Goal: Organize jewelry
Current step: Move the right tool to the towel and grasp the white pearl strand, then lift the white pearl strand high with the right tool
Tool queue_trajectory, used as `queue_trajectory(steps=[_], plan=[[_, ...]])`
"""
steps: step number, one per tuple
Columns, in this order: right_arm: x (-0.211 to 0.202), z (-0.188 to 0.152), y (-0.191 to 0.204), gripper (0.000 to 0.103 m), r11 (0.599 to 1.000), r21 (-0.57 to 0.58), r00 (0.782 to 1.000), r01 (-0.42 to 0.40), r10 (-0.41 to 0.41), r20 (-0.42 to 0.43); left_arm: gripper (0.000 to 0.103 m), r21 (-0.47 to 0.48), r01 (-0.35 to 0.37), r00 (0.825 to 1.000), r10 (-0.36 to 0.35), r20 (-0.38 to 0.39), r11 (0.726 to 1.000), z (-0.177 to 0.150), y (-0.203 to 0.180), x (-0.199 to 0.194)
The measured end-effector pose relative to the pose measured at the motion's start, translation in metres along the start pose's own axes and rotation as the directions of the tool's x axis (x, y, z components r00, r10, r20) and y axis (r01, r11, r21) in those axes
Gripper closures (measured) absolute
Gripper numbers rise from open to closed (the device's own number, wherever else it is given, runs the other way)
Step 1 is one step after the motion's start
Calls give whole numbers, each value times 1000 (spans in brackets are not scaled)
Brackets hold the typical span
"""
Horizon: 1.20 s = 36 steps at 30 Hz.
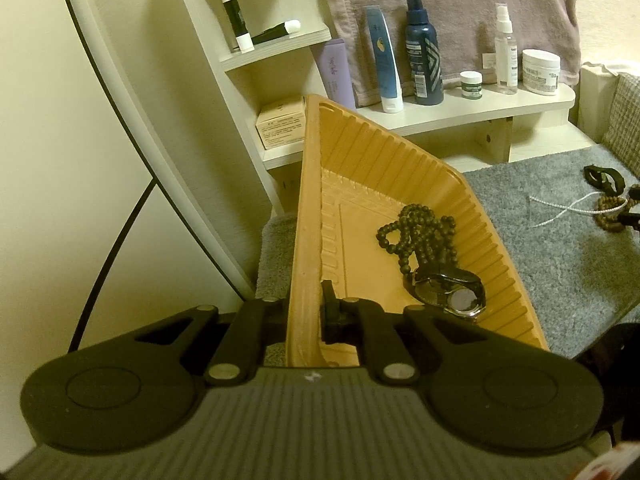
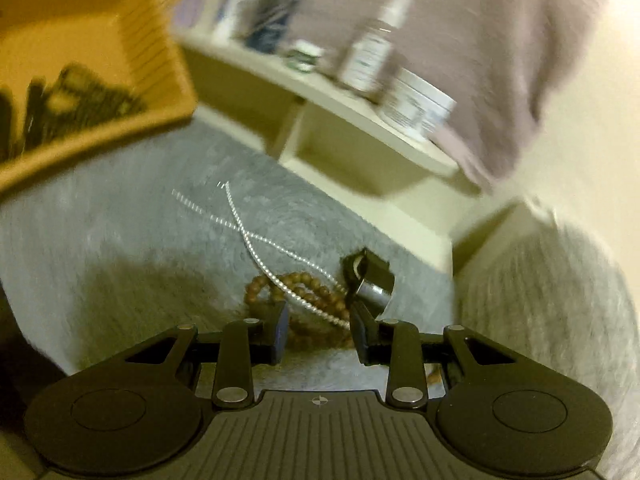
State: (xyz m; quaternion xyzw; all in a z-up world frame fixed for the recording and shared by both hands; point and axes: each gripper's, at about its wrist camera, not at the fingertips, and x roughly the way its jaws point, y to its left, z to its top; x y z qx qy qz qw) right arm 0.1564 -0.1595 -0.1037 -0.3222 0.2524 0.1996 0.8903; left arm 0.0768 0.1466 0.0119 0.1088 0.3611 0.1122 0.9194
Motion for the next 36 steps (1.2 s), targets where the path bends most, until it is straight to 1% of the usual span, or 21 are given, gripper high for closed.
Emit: queue_trajectory(steps=[2,4,7,11,12,14,16,17,18,22,26,32,36], plan=[[4,-1,4,71,994,-104,1000,14,-15,-7,95,-1,1,1000,-1,1,1000,0,0,0],[7,-4,10,75,978,-209,999,27,-30,-12,95,-2,1,1000,-1,1,1000,0,0,0],[12,-9,17,80,945,-324,999,37,-43,-12,95,-4,3,1000,-3,3,1000,0,1,-1],[14,-14,24,87,904,-426,1000,23,-27,-3,95,-4,3,1000,-3,2,1000,0,1,-1],[14,-15,25,89,896,-444,1000,21,-22,2,95,-4,3,1000,-3,2,1000,0,1,0],[14,-14,27,91,886,-464,1000,16,-15,6,95,-4,2,1000,-2,2,1000,0,1,0],[16,-15,30,94,868,-497,1000,18,-15,9,95,-4,2,1000,-2,3,1000,0,1,-1],[15,-15,31,99,862,-506,1000,17,-14,11,95,-4,3,1000,-3,3,1000,0,1,-1],[14,-15,31,100,862,-506,1000,27,-18,23,95,-4,3,1000,-3,3,1000,0,1,-1],[1,-9,26,100,879,-473,996,65,-32,79,95,-6,1,1000,-1,2,1000,0,1,0],[-15,4,16,101,904,-417,989,95,-39,141,95,-6,1,1000,-1,2,1000,1,1,0],[-39,27,4,101,923,-360,969,139,-51,244,95,-7,0,1000,0,3,1000,1,1,-1],[-53,40,1,101,928,-343,956,149,-45,291,95,-7,1,1000,-1,3,1000,1,1,-1]])
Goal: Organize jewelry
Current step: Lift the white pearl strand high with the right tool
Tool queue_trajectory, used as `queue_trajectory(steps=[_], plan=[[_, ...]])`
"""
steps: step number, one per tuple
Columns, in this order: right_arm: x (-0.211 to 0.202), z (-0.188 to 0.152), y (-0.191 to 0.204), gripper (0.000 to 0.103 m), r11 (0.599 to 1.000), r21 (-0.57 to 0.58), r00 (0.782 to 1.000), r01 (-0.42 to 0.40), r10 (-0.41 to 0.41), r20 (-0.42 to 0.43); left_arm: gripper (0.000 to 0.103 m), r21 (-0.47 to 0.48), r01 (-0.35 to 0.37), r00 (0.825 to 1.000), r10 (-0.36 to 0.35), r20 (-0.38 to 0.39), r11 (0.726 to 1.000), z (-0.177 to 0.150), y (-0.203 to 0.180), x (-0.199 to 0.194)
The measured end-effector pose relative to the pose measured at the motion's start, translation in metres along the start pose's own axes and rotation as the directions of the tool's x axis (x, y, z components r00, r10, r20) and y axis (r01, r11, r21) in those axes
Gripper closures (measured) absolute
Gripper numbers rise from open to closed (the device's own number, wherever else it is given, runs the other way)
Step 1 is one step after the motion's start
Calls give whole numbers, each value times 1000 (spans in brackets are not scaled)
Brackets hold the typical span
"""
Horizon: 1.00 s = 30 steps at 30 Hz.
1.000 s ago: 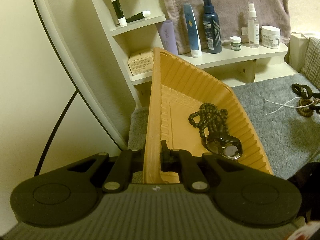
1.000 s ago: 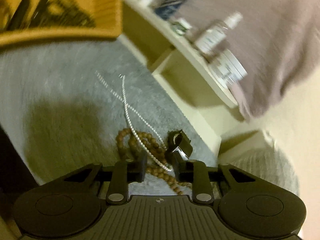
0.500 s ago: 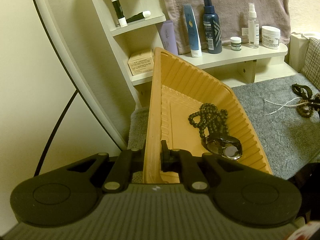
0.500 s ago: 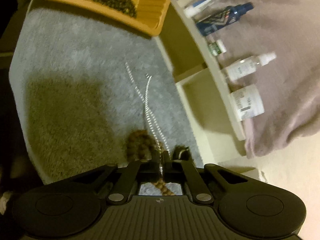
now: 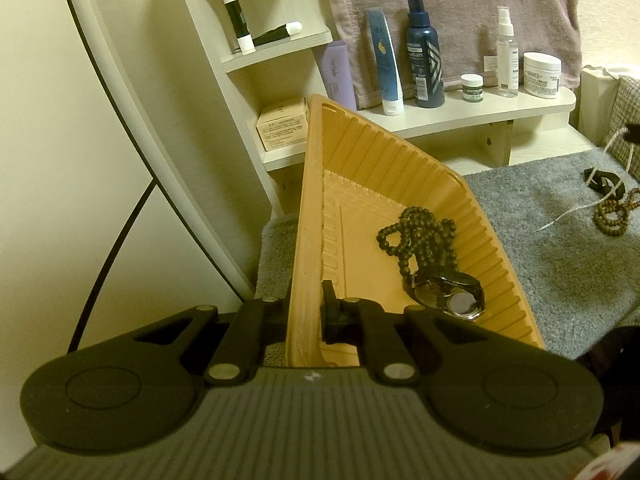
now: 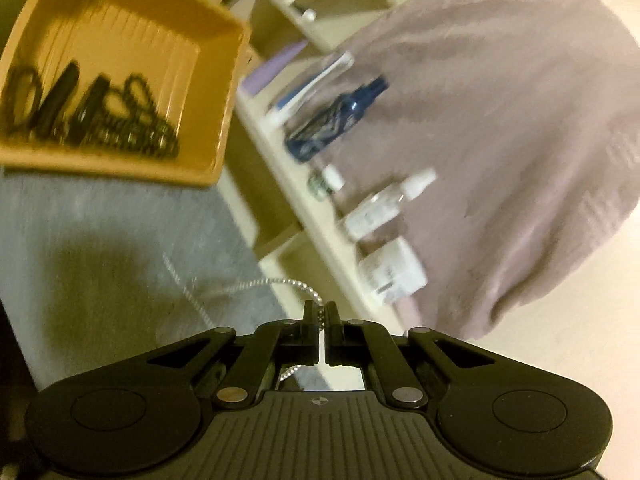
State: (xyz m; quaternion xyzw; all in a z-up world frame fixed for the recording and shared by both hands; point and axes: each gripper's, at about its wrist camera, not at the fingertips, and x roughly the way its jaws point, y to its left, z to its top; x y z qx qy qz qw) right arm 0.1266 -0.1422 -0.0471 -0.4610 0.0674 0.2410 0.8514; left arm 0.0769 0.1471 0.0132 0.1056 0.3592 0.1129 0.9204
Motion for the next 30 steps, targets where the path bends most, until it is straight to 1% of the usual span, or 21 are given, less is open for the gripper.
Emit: queue_trajectory(steps=[6,10,14,18,21,24,27,30], plan=[[-12,19,-7,100,1000,1,998,3,-3,66,95,-1,-1,1000,1,-1,1000,0,0,0],[-21,35,-13,101,1000,10,993,-11,10,119,95,0,0,1000,0,-1,1000,0,0,0],[-29,57,-22,101,999,32,984,-35,29,176,95,-1,1,1000,-1,0,1000,1,-1,-1],[-38,80,-32,101,996,59,970,-67,51,237,95,-3,2,1000,-2,1,1000,1,-1,-2],[-45,98,-38,101,993,65,956,-93,71,284,95,-4,5,1000,-5,3,1000,1,-1,-3],[-53,117,-43,101,986,86,936,-144,108,336,95,-7,6,1000,-6,5,1000,1,-1,-2],[-60,137,-43,101,971,102,909,-217,163,383,95,-9,9,1000,-9,6,1000,0,0,-2],[-62,153,-39,101,947,116,877,-299,225,425,94,-10,12,1000,-12,7,1000,0,0,-1]])
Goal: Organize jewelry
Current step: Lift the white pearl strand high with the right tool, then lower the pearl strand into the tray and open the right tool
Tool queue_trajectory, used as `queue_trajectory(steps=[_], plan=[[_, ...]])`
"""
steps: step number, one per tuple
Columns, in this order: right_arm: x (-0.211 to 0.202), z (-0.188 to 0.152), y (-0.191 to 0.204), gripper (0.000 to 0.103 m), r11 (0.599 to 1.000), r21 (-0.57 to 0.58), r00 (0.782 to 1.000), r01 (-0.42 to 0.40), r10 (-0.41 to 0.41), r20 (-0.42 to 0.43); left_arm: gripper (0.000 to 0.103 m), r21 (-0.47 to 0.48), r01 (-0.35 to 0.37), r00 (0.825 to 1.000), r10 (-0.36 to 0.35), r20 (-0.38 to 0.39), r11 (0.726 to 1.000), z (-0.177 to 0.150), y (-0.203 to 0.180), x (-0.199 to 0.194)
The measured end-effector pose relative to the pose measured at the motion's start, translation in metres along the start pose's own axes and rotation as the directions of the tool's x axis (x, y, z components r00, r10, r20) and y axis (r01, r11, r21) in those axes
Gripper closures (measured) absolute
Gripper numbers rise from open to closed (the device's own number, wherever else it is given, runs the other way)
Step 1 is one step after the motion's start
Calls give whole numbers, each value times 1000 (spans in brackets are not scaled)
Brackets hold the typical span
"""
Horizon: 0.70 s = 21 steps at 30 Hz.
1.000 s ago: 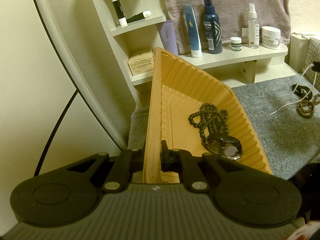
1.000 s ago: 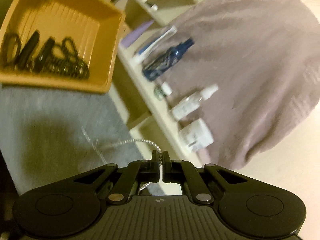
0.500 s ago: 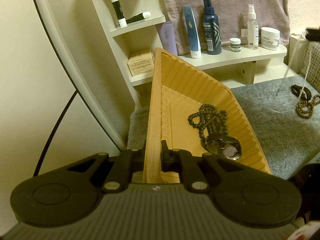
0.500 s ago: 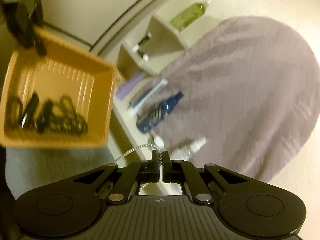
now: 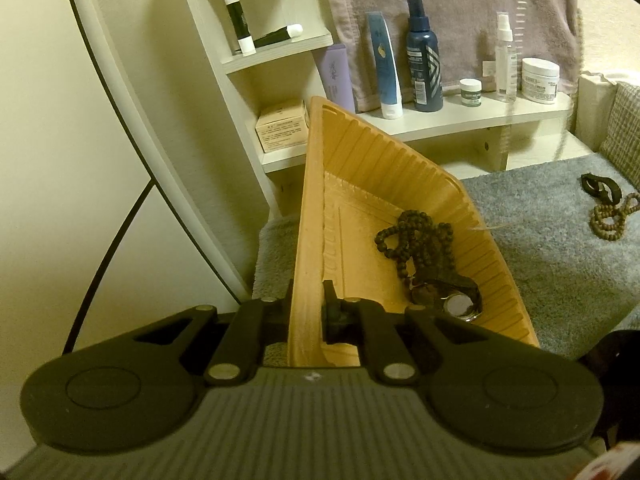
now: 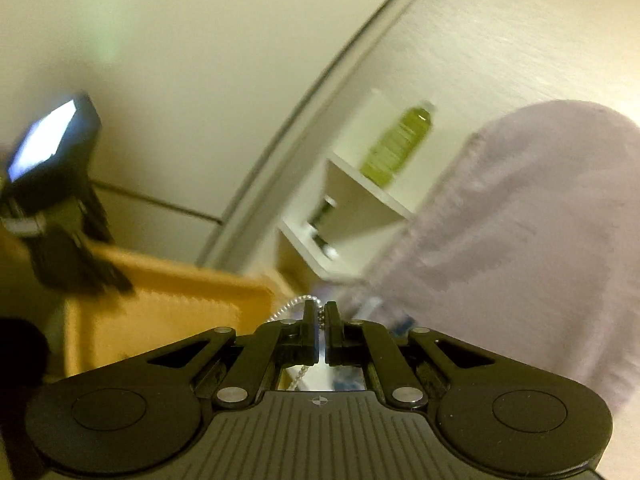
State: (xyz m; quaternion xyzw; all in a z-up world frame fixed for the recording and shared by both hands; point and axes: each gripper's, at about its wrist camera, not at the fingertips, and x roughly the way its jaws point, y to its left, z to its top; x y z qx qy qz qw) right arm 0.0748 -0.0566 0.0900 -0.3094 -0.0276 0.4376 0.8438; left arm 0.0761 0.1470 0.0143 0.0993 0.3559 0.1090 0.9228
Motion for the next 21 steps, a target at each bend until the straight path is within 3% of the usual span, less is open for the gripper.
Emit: queue_trajectory(steps=[5,9,17,21], plan=[[18,10,10,101,994,53,996,-92,91,17,94,-2,4,1000,-4,2,1000,0,1,0],[45,0,13,101,986,99,990,-133,136,-24,94,-5,4,1000,-4,5,1000,0,0,0],[100,-41,26,100,980,123,974,-156,174,-148,94,-3,4,1000,-4,5,1000,0,0,-1],[117,-48,21,100,974,166,971,-156,182,-156,94,-2,3,1000,-3,5,1000,0,0,-1]])
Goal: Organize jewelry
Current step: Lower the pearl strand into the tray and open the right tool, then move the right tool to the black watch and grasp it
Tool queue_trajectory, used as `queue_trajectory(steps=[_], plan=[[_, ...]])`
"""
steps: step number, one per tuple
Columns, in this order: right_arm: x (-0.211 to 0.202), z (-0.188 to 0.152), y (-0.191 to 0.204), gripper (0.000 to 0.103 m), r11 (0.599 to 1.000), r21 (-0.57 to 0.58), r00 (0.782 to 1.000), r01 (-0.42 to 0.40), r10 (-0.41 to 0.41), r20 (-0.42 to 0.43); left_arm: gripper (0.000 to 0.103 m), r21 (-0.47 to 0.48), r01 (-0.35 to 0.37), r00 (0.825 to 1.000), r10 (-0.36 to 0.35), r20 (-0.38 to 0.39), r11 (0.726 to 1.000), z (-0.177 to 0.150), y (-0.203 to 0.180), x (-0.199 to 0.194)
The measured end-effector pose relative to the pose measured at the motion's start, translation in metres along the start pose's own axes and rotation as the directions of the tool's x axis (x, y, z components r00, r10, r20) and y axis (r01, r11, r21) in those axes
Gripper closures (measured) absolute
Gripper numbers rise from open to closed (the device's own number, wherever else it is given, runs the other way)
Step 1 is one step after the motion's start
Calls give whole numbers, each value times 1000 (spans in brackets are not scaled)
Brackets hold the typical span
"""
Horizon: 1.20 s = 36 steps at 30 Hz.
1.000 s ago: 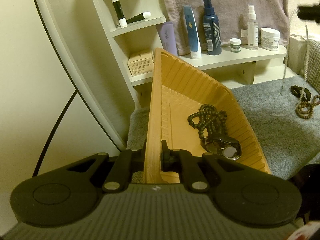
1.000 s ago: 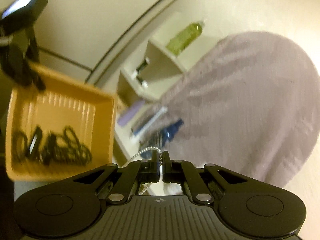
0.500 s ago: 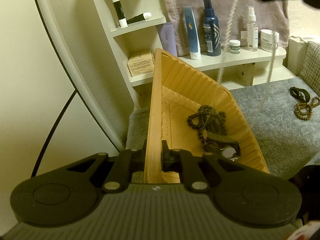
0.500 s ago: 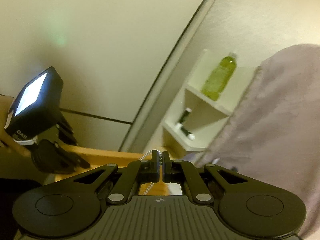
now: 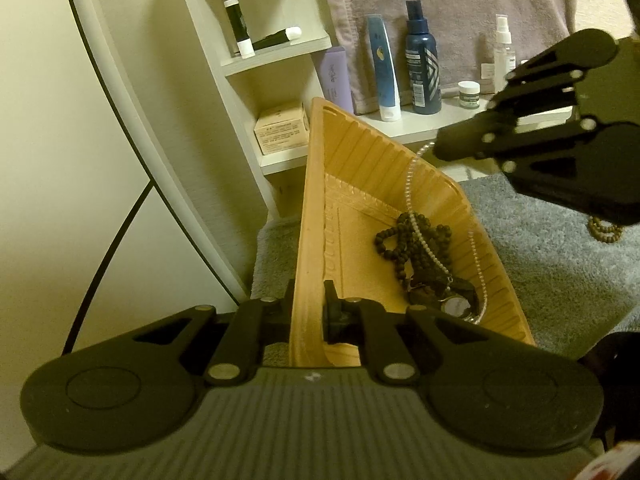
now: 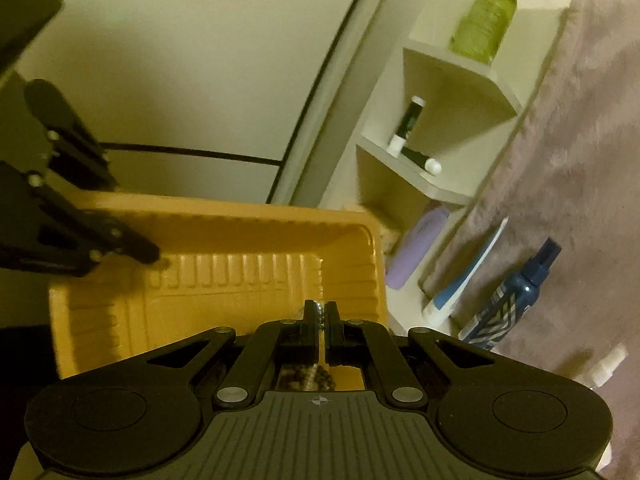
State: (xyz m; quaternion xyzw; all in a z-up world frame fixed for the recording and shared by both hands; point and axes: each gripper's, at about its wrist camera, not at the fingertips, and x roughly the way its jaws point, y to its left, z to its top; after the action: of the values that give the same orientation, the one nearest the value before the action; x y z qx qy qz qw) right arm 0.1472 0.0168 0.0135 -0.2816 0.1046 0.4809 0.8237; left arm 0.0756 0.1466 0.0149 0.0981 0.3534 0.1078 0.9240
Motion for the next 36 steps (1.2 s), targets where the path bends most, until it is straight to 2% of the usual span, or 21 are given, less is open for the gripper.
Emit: queue_trajectory(steps=[3,8,11,15,19,22,26,28,30,32,36], plan=[[9,2,-8,100,997,69,999,-35,36,-15,94,-1,0,1000,0,-1,1000,0,0,0],[19,-5,-10,100,990,111,995,-82,87,-40,94,-4,1,1000,-1,-2,1000,0,0,0],[16,-10,-12,100,983,151,993,-107,113,-29,94,-5,2,1000,-2,-3,1000,-1,1,0],[3,-18,-23,100,977,209,999,-37,44,-30,94,-6,3,1000,-3,-1,1000,-1,1,0],[-20,-39,-40,99,947,314,997,69,-52,-60,94,-10,4,1000,-4,0,1000,-3,2,0],[-39,-65,-45,99,913,374,985,162,-130,-110,94,-8,4,1000,-4,2,1000,-3,2,-1],[-64,-103,-45,97,849,455,961,270,-211,-177,94,-10,4,1000,-4,4,1000,-3,2,-1],[-75,-121,-44,91,816,491,950,304,-222,-219,94,-10,5,1000,-5,4,1000,-3,2,-2],[-86,-139,-43,76,785,517,937,342,-241,-254,94,-8,4,1000,-4,5,1000,-3,2,-2],[-98,-156,-43,69,747,547,923,379,-263,-280,94,-11,6,1000,-6,5,1000,-3,2,-2],[-119,-181,-47,68,662,585,883,468,-329,-334,94,-6,5,1000,-5,8,1000,-2,1,-2]])
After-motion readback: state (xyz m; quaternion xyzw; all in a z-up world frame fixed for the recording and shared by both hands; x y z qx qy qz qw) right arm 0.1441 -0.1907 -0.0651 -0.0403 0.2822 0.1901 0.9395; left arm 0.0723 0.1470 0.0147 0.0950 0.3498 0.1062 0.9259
